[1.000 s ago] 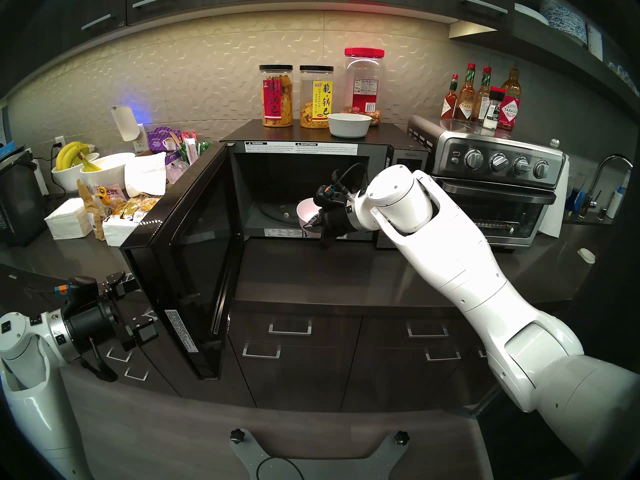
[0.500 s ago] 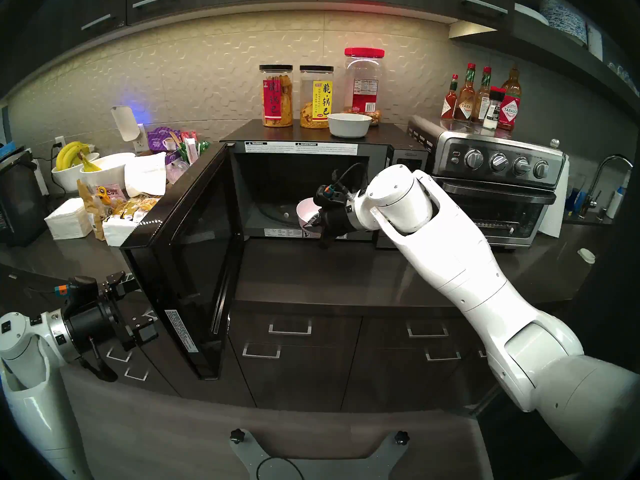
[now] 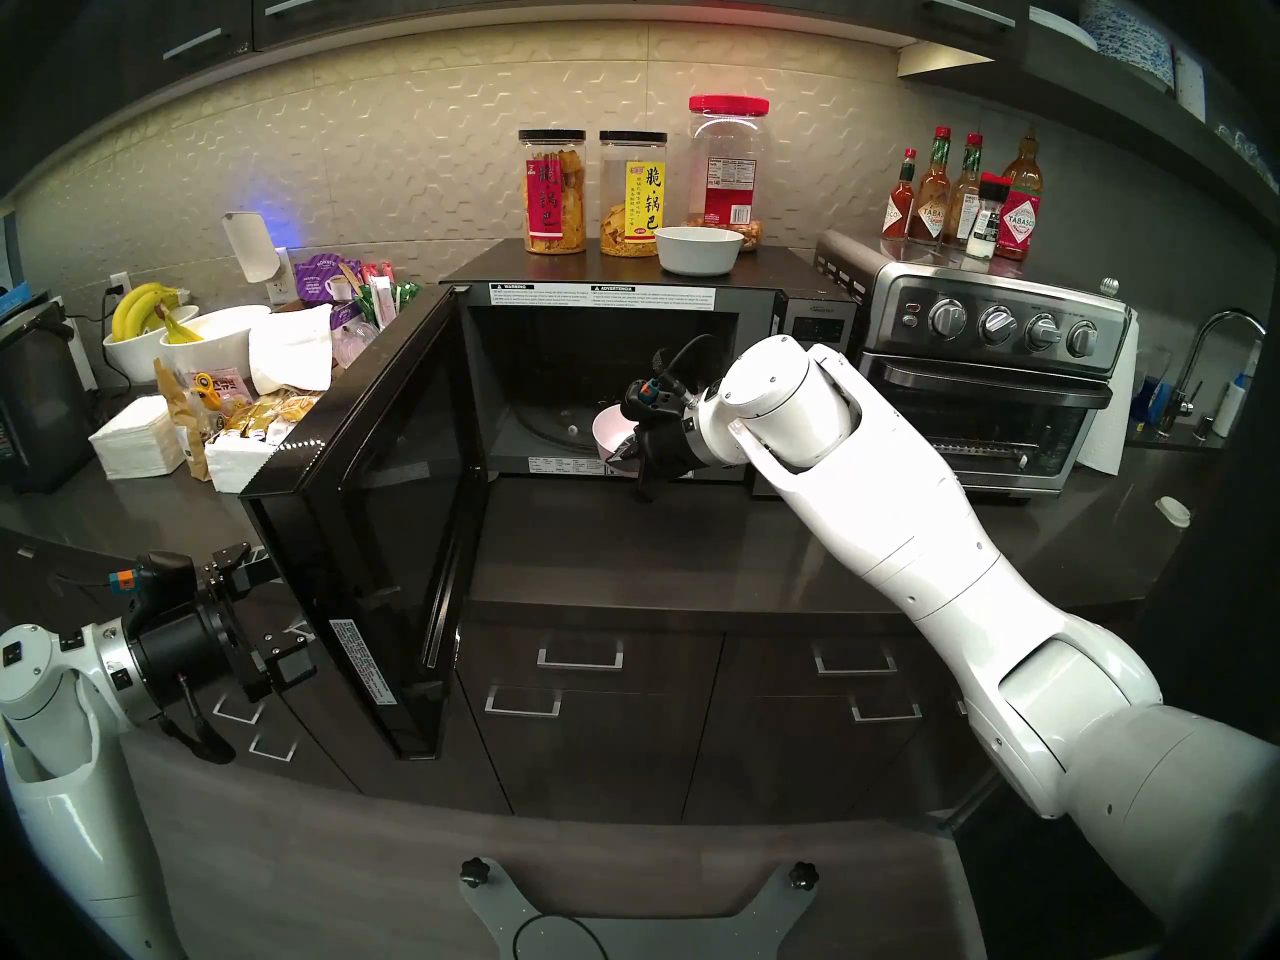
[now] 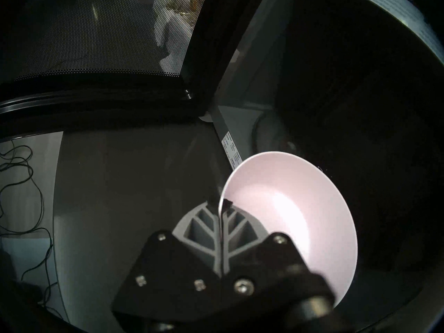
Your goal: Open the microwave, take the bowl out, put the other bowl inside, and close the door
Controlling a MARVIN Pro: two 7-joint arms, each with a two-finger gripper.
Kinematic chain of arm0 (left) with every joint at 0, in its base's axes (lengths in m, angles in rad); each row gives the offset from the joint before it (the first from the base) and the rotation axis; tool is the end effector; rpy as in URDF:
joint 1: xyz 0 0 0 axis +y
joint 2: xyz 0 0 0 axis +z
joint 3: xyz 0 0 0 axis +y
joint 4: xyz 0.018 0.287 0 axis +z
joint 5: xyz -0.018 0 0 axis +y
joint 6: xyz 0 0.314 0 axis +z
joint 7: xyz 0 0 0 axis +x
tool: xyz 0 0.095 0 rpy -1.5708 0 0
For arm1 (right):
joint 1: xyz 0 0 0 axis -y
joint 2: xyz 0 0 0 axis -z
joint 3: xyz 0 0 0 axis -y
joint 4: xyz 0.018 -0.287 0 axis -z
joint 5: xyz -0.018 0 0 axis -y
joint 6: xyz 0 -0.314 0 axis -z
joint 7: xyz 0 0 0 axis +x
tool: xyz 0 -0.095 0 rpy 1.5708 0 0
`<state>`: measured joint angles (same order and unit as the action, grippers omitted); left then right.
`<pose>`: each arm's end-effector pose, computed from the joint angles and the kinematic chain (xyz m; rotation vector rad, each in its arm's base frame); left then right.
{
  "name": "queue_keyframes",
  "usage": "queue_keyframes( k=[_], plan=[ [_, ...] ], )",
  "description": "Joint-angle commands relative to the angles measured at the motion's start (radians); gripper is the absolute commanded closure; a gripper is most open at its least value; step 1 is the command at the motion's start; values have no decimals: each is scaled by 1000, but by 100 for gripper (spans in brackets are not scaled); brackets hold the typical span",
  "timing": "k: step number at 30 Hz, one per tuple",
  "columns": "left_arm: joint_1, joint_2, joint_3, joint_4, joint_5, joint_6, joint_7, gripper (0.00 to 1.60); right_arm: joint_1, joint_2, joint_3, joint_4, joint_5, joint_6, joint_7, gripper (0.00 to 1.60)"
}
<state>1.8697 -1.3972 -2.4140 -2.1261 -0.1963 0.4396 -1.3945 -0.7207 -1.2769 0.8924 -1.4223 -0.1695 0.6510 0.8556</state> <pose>0.2316 0.1811 -0.1648 1.9831 -0.7509 1.7238 0.5163 0.1507 -0.1263 -2.0661 -1.7345 -1.3602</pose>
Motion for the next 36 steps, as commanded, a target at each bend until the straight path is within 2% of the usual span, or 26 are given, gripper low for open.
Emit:
queue_keyframes(
  k=[1,15,36],
  plan=[
    [1,2,1,-15,-7,-2,-10,0,62,-42,-1,19,-11,-14,-12,160],
    [0,2,2,-14,-6,-2,-9,0,158,-122,-17,175,-48,-44,-22,160],
    [0,2,2,-14,-6,-2,-9,0,290,-246,-23,428,-72,-75,16,160]
  ],
)
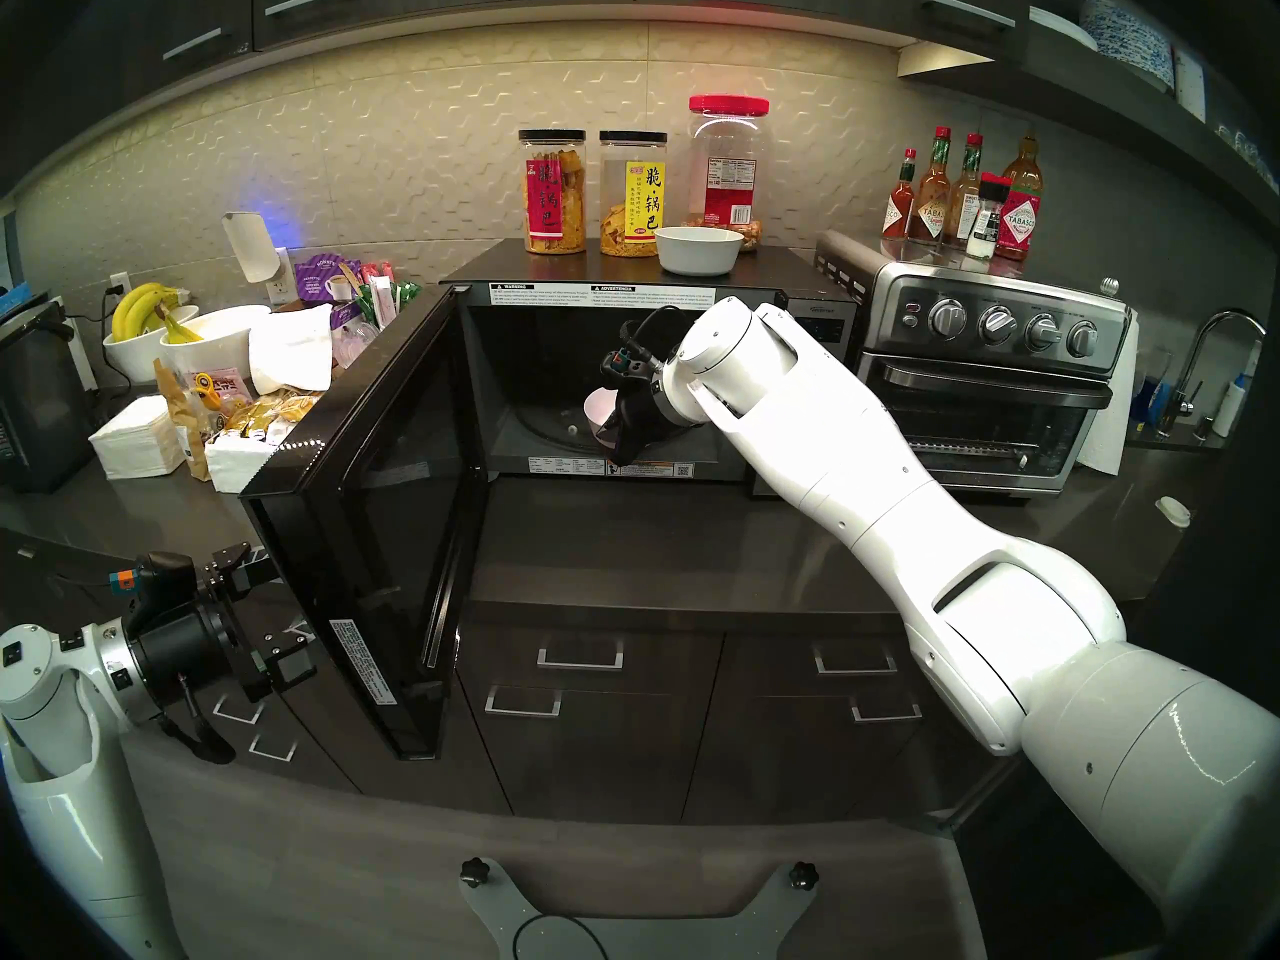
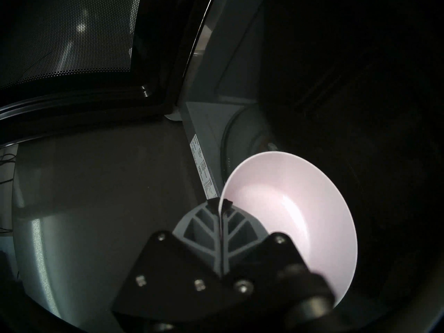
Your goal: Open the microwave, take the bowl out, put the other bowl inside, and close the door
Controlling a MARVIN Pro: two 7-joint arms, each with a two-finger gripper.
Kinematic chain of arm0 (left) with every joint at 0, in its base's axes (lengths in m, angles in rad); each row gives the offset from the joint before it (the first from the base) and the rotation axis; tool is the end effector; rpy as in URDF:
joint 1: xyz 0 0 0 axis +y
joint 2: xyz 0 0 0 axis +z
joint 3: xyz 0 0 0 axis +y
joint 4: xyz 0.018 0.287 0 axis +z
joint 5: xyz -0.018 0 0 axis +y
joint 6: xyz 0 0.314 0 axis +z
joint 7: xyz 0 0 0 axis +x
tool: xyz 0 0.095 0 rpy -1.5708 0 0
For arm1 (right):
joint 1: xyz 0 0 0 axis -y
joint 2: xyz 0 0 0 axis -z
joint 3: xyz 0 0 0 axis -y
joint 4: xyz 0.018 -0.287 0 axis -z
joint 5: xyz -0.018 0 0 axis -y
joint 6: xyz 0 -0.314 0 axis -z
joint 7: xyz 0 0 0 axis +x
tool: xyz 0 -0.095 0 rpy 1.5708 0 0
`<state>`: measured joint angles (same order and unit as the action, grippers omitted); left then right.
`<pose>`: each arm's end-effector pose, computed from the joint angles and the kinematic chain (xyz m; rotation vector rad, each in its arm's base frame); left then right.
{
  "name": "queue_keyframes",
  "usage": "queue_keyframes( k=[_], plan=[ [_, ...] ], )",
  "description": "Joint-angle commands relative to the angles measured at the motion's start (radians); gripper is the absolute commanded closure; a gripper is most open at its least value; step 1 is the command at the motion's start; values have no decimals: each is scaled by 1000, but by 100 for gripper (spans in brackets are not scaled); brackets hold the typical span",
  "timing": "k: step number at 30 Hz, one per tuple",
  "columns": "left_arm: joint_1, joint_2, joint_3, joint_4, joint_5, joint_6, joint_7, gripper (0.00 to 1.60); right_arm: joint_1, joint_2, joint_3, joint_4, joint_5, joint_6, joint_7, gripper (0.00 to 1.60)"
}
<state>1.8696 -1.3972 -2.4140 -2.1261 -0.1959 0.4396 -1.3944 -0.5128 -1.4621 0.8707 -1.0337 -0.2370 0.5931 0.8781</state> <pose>0.2316 0.1811 -0.1648 1.9836 -0.7509 1.7238 0.5745 0.1800 -0.1102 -2.1467 -1.7435 -1.2972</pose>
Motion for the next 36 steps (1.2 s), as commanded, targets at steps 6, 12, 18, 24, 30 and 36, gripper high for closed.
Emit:
queue_keyframes(
  k=[6,12,18,24,30,36],
  plan=[
    [1,2,1,-14,-7,-2,-10,0,119,-94,-5,119,-20,-36,-8,160],
    [1,2,1,-14,-7,-2,-10,0,139,-115,-3,173,-33,-52,-16,160],
    [1,2,1,-15,-7,-2,-10,0,158,-136,3,232,-48,-77,-26,160],
    [1,2,1,-15,-7,-2,-10,0,165,-148,3,267,-61,-92,-33,160],
    [1,2,1,-15,-7,-2,-10,0,171,-157,8,295,-67,-102,-36,160],
    [1,2,1,-15,-7,-2,-11,0,176,-173,14,336,-78,-112,-59,160]
  ],
)
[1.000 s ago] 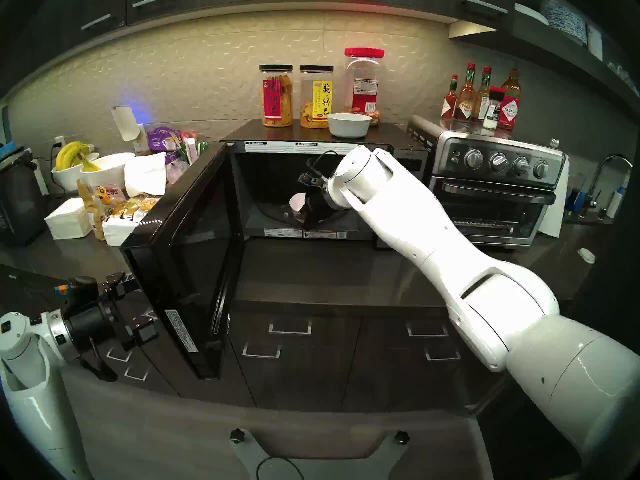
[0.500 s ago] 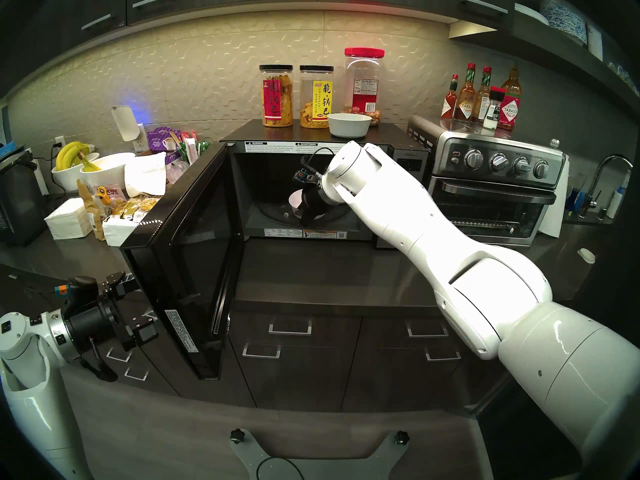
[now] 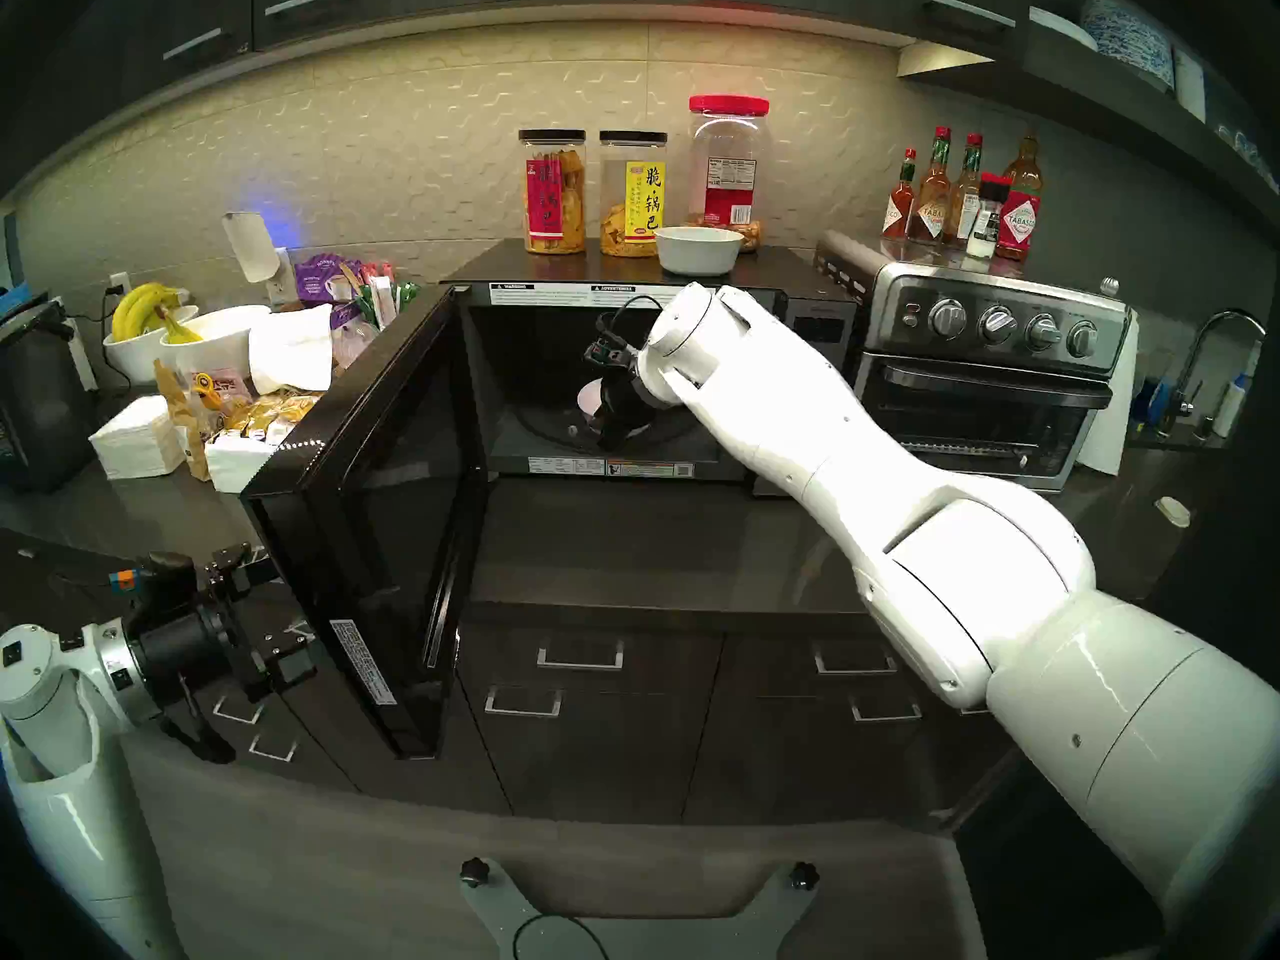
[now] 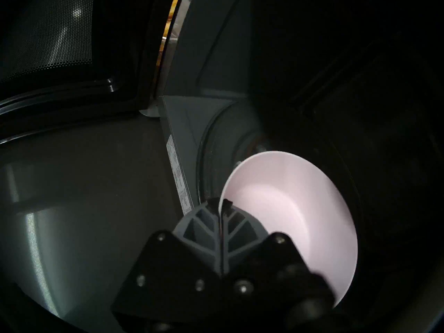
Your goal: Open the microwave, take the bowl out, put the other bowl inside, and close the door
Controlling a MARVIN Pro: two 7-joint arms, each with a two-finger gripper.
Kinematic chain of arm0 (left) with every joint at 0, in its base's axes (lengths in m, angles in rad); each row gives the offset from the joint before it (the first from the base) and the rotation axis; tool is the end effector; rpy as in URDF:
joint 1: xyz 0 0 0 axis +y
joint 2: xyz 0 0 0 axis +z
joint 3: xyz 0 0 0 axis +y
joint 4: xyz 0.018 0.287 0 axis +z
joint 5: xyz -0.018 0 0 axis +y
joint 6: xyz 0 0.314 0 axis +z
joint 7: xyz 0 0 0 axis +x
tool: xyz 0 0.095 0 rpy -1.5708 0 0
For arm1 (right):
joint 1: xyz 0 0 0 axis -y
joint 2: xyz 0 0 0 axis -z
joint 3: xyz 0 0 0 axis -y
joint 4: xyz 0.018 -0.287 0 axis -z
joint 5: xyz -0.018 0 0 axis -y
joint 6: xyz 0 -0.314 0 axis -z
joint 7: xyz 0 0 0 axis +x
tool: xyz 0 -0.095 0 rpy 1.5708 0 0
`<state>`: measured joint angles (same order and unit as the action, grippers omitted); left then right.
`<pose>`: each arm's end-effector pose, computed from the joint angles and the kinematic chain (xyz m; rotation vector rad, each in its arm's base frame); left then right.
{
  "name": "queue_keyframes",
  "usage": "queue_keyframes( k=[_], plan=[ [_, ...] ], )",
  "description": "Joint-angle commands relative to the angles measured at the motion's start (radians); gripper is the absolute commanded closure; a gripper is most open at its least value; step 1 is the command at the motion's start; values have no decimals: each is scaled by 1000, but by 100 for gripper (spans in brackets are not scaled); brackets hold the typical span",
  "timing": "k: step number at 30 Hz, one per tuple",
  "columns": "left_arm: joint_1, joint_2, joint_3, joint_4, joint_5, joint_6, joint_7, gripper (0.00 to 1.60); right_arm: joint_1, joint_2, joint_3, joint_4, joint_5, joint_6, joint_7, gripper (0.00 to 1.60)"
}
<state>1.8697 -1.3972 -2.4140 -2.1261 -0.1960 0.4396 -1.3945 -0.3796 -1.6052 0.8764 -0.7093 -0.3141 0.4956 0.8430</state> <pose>0.2316 0.1811 -0.1648 1.9835 -0.7509 1.7237 0.6076 0.1979 -0.1114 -2.2152 -1.7918 -1.2738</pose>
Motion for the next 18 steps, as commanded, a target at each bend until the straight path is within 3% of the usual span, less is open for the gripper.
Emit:
queue_keyframes(
  k=[1,18],
  plan=[
    [1,2,1,-15,-7,-2,-11,0,44,-32,10,19,0,-17,-26,160],
    [1,2,1,-15,-7,-2,-10,0,84,-85,33,136,-5,-46,-66,160]
  ],
)
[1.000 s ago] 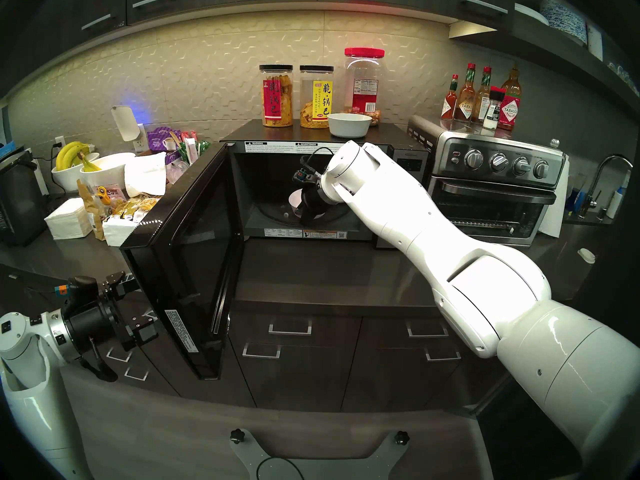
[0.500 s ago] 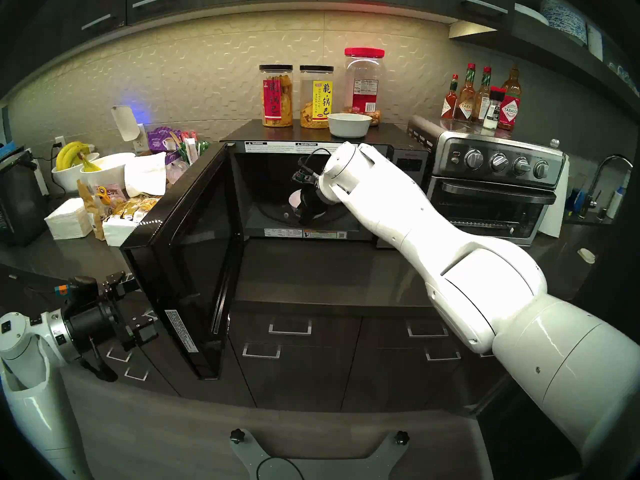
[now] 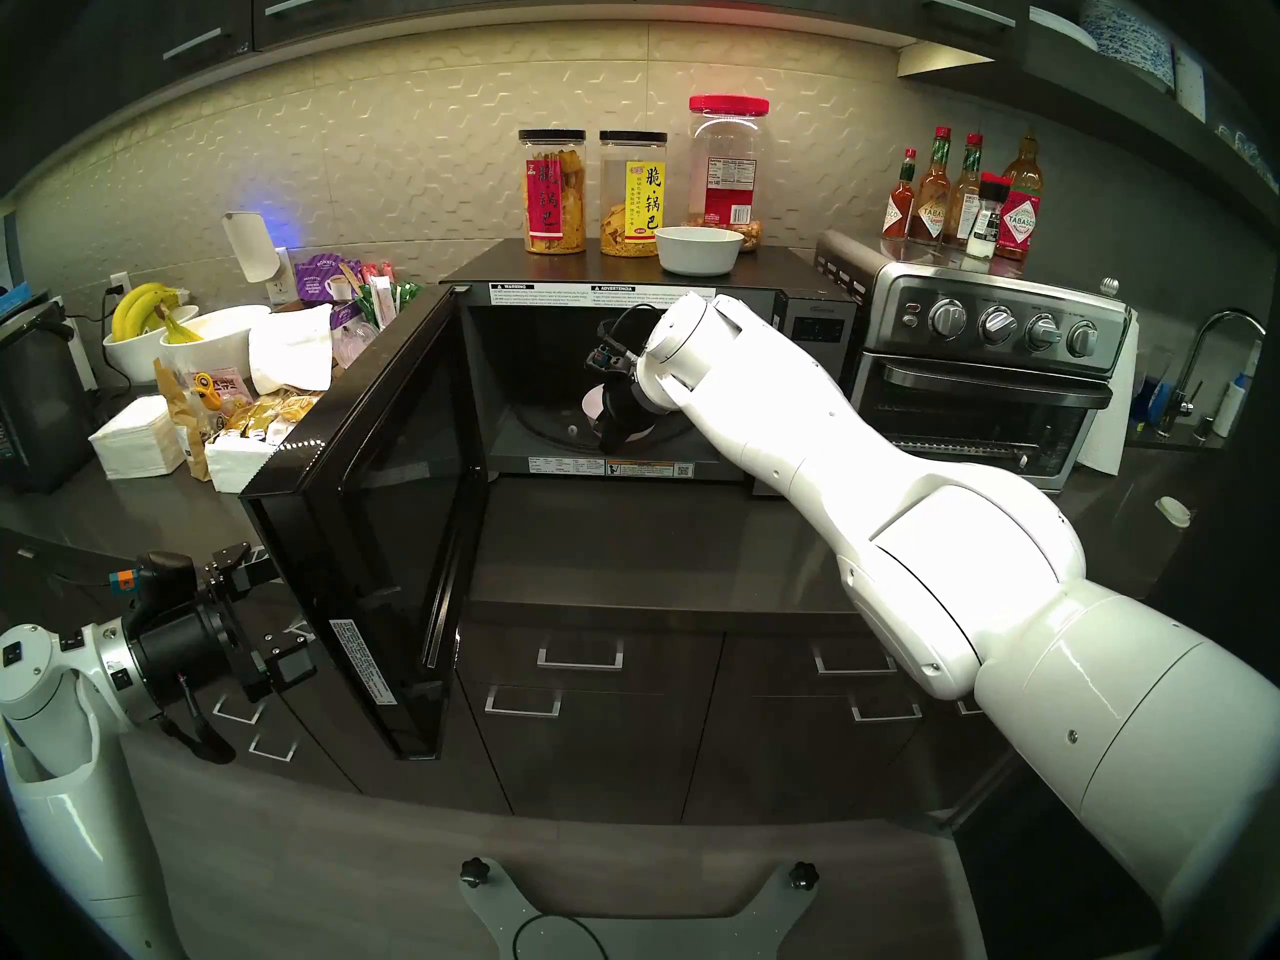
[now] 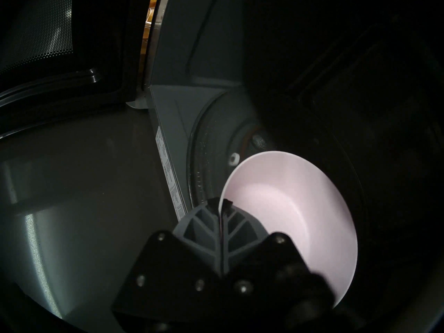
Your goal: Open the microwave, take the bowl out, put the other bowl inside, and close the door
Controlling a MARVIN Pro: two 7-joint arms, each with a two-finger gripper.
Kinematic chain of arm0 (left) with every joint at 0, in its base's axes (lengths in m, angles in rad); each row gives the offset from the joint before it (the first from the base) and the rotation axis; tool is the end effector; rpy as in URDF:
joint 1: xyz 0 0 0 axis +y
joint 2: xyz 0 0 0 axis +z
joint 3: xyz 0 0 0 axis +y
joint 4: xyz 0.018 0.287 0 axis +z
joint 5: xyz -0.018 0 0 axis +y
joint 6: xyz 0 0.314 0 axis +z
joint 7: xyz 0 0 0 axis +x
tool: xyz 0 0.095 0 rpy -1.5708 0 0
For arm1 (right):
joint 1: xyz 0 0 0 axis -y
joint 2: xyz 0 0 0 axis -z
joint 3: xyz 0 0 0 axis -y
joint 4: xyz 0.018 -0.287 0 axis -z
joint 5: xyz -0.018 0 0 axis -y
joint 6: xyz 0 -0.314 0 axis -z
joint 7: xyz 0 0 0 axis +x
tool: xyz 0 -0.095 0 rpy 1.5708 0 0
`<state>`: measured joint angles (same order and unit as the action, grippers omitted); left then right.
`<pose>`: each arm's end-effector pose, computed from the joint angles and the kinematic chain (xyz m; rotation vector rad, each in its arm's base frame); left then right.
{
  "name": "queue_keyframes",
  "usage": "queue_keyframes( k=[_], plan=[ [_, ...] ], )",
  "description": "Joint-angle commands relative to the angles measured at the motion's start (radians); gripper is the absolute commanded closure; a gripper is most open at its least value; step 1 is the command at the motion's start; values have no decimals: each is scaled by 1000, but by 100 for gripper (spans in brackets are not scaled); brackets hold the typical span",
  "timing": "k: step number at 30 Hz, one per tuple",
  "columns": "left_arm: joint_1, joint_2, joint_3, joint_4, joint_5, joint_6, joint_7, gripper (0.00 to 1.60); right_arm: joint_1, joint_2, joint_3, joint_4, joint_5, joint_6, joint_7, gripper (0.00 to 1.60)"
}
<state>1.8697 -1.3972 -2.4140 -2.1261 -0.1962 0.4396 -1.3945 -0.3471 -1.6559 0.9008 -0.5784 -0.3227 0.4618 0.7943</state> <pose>0.2316 0.1811 -0.1648 1.9832 -0.7509 1.7237 0.6176 0.1995 -0.1216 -2.2626 -1.7525 -1.2715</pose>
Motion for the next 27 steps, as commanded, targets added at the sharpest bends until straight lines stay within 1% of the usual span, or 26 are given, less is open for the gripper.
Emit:
queue_keyframes(
  k=[1,9,11,23,27],
  plan=[
    [1,2,1,-15,-7,-2,-10,0,56,-39,12,16,4,-15,-19,160],
    [1,2,1,-15,-7,-2,-10,0,70,-56,24,55,6,-13,-28,160],
    [1,2,1,-15,-7,-2,-10,0,77,-67,30,78,6,-15,-38,160],
    [1,2,1,-15,-7,-2,-10,0,100,-98,45,143,6,-23,-73,160],
    [1,2,1,-15,-7,-2,-10,0,110,-113,52,170,5,-22,-98,160]
  ],
)
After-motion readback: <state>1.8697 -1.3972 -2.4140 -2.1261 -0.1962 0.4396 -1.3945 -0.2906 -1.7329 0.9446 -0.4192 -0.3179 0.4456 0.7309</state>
